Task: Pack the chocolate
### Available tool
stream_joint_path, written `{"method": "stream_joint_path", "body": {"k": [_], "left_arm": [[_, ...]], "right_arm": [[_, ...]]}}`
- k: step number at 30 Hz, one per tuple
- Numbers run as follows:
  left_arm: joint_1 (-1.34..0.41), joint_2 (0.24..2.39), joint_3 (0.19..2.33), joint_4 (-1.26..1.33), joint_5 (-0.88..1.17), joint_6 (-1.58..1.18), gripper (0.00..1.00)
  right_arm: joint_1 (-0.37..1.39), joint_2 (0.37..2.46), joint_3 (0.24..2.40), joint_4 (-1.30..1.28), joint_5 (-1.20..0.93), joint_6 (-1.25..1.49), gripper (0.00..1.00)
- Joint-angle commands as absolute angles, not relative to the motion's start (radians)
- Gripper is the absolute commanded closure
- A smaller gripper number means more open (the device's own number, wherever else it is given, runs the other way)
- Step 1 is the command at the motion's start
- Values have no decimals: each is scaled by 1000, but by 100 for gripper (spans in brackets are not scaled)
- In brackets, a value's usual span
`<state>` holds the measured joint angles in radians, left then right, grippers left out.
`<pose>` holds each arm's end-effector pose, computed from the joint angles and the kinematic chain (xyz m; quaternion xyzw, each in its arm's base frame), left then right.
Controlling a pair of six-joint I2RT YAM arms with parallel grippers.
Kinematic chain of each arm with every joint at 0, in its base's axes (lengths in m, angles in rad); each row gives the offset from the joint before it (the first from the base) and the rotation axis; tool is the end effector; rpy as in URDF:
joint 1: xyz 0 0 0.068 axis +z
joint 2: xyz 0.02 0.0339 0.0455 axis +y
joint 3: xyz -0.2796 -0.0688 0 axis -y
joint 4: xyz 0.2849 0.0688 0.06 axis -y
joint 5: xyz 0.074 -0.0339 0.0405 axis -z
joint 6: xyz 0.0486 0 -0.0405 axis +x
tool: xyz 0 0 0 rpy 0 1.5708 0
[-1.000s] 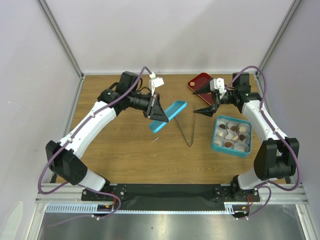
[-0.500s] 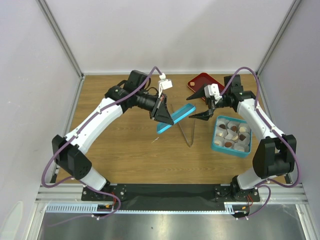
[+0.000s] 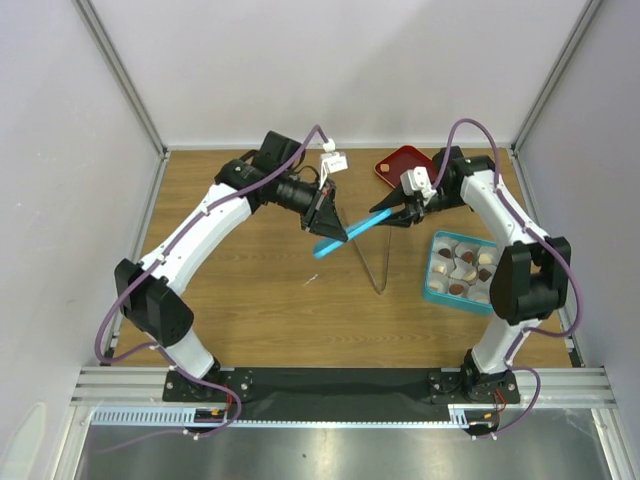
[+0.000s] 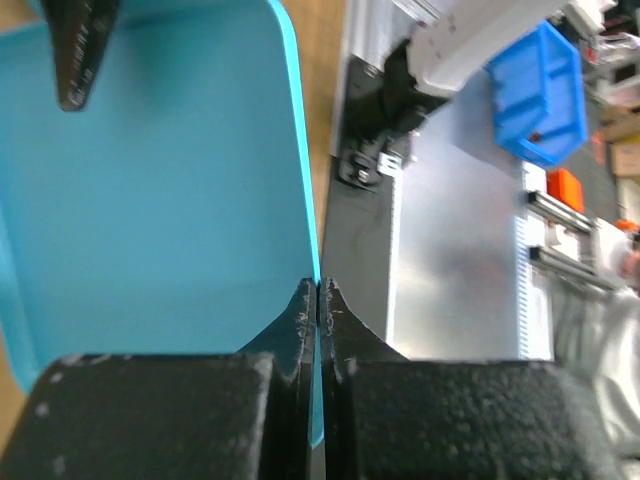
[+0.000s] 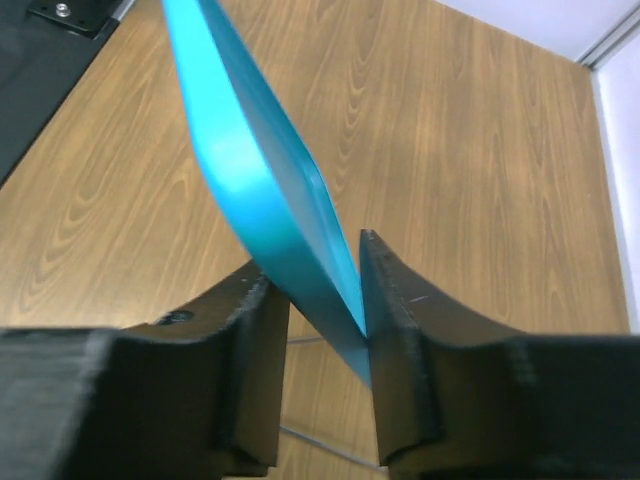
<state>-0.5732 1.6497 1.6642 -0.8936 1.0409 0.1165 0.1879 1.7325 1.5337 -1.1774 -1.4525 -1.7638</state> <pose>0.3040 -0.2461 0.3804 0.4346 0.7112 -0.5223 0.1806 0.3560 0.1168 0.3138 -0.6524 0.3636 0.4147 0.5198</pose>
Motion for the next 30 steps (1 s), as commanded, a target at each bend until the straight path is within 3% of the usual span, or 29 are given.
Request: {"method": "stream_joint_path", "body": {"k": [1,2,5,9,11,12,21,30], "left_arm": [[-577,1651,1750,-858,1071,161,100],[-574,1660,1761,-842,1045,150,100],[-554,1675,1805,-789,953,80,82],[-505,1660,1828,-646,892,-91,53],[-473,1649,1845,-554,849,-159,50],[-436,1638,1859,-529,763,-228,42],[-311,1502,1879,-405,428,-336,38],[-310,1256,1476,-80,574,-259,31]], "right_arm": [[186,1793,1638,-1517,-1490,-2039,75],[186,1790,1637,-1519,-1488,-2043,78],[183,1786,1644,-1517,-1503,-2043,86],[173,1790,1677,-1519,-1528,-2033,99],[161,1792,1703,-1519,-1554,-2031,100],[153,1793,1706,-1519,-1575,-2042,100],[155,1833,1891,-1522,-1652,-1936,100],[155,1894,2423,-1522,-1649,-1746,100]]}}
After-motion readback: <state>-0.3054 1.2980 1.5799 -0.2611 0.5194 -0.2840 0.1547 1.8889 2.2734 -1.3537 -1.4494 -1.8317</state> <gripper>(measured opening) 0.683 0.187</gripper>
